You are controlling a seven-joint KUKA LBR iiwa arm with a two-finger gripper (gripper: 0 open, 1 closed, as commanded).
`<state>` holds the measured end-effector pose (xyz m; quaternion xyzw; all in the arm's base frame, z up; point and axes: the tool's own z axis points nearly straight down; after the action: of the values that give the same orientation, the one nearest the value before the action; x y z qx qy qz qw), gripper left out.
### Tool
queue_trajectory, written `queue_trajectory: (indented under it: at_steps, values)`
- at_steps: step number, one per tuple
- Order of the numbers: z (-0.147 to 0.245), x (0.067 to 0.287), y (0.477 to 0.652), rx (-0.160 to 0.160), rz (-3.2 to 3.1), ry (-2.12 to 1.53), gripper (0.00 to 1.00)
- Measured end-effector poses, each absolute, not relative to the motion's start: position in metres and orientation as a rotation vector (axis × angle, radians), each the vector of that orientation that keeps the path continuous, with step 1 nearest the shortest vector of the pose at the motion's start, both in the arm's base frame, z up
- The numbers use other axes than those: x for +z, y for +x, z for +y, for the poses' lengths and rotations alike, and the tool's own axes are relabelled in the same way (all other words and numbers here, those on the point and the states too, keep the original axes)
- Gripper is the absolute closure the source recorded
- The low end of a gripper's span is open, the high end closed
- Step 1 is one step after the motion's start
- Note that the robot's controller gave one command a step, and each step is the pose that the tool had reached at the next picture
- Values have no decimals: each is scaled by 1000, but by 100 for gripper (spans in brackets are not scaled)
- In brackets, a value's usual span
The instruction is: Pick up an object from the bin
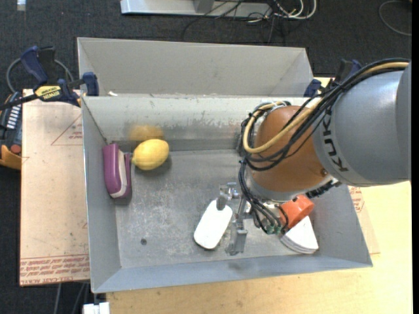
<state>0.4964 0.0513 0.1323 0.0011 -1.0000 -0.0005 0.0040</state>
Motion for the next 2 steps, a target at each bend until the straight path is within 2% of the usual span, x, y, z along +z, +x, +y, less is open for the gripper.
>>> queue_trajectory:
  at_steps: [1,2]
  values:
    - [51,136,498,-2,-3141,-1,0]
    - [71,68,535,-7,-3080,582,0]
